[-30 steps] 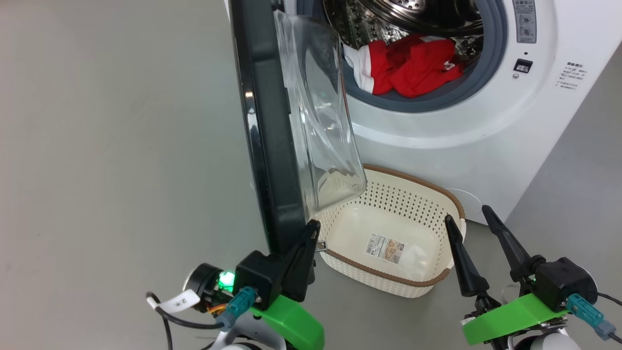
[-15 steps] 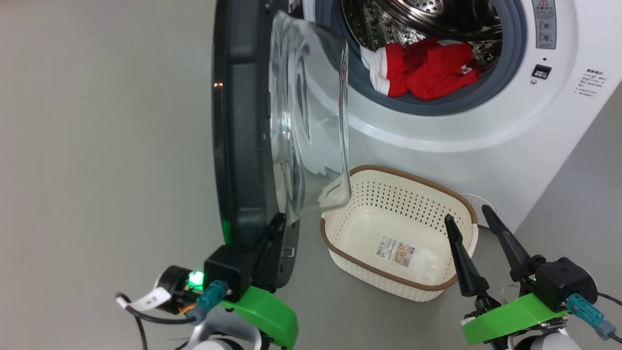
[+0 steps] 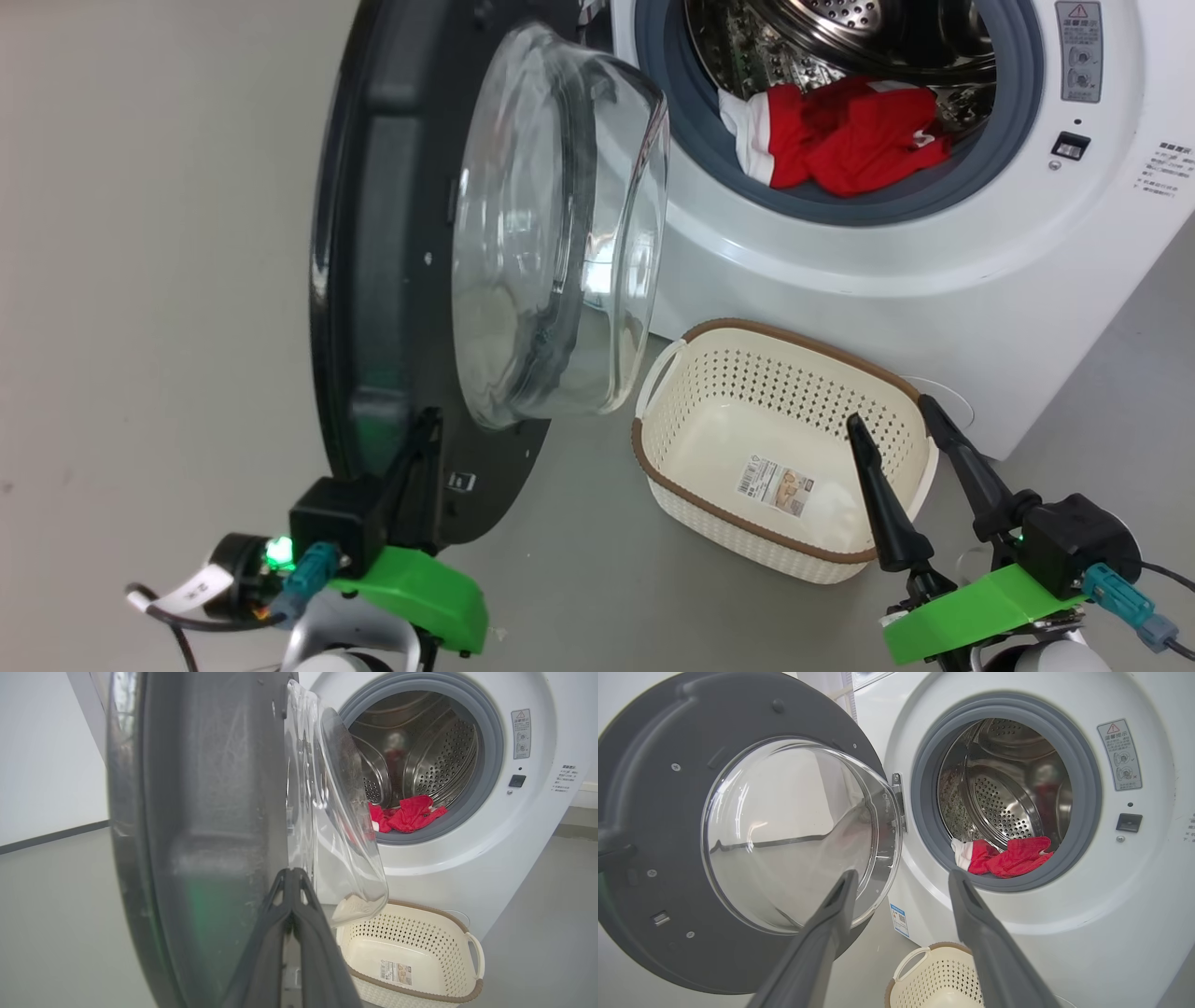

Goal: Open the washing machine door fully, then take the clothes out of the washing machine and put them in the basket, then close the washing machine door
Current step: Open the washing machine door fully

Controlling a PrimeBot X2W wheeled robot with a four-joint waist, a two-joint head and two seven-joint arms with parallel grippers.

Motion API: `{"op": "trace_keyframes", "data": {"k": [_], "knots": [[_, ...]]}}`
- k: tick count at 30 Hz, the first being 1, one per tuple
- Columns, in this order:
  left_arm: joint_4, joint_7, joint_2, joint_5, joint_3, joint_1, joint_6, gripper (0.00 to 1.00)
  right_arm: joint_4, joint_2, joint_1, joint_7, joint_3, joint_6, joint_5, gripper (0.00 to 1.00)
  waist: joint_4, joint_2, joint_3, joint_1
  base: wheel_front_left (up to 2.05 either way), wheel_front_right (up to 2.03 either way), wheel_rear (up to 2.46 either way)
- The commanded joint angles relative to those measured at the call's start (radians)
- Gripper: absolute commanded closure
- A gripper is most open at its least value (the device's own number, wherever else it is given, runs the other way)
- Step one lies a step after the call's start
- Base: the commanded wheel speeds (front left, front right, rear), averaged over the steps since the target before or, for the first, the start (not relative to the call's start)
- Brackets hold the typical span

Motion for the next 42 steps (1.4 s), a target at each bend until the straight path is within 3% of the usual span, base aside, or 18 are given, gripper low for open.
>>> {"op": "trace_keyframes", "data": {"k": [1,15,25,42], "knots": [[-0.010,-0.014,0.037,-0.006,0.057,-0.018,0.018,1.00,-0.031,0.002,-0.011,0.002,0.023,0.006,0.011,0.00,0.001,0.0000,0.002,0.0000,0.00,0.00,0.00],[0.094,-0.121,0.053,-0.062,0.134,-0.048,0.012,1.00,-0.048,0.002,-0.013,0.018,0.023,0.006,-0.001,0.00,-0.004,0.0000,0.016,0.0000,0.00,0.00,0.00],[0.220,-0.211,0.046,-0.119,0.187,-0.107,-0.020,1.00,-0.076,0.002,-0.022,0.049,0.020,0.006,-0.029,0.00,-0.007,0.0000,0.052,0.0000,0.00,0.00,0.00],[0.349,-0.254,0.048,-0.138,0.263,-0.197,-0.053,1.00,-0.124,0.002,-0.024,0.096,0.015,0.006,-0.068,0.00,-0.008,0.0000,0.097,0.0000,0.00,0.00,0.00]]}}
